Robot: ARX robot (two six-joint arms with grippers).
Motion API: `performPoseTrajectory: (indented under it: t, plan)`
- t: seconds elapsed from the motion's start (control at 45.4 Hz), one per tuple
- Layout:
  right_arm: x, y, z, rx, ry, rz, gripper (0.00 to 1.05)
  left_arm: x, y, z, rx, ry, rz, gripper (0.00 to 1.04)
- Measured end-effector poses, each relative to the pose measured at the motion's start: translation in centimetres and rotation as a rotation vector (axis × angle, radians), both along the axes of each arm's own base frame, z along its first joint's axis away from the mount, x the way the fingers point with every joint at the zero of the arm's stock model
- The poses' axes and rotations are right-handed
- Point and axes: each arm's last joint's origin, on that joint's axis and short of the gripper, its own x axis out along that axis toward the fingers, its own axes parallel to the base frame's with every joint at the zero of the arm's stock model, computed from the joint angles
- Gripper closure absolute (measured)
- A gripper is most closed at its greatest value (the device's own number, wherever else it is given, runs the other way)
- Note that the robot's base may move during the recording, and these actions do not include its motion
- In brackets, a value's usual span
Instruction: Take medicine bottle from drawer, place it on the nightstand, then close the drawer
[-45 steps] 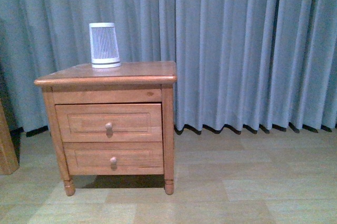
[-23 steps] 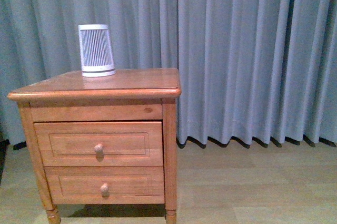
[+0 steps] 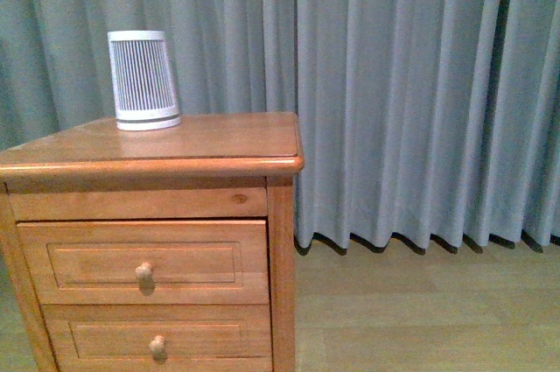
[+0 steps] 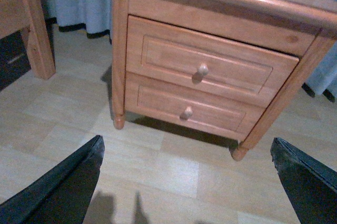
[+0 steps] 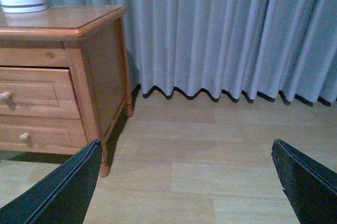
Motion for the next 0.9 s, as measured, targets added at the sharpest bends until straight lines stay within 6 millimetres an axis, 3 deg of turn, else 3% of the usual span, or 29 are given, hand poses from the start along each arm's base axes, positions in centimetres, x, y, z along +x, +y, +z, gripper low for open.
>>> performPoseTrajectory:
  t: [0.154, 0.286, 0.374, 0.594, 0.903]
  plan:
    - [0.0, 0.0, 0.0, 0.0, 0.0, 0.0, 0.07, 3.4, -1.0, 1.0, 0.009, -0.062, -0.03, 0.07]
    - [0.0, 0.0, 0.0, 0.0, 0.0, 0.0, 0.07, 7.9, -2.4, 0.7, 0.032, -0.107, -0.039, 0.07]
    - [0.0, 0.0, 0.0, 0.0, 0.0, 0.0, 0.07, 12.2, -3.8, -0.8, 0.056, -0.097, -0.047, 0.07]
    - [0.0, 0.0, 0.0, 0.0, 0.0, 0.0, 0.07, 20.4, -5.8, -4.4, 0.155, -0.041, -0.038, 0.07]
    - [0.0, 0.0, 0.0, 0.0, 0.0, 0.0, 0.07, 29.5, -5.2, -8.6, 0.163, 0.047, -0.059, 0.07]
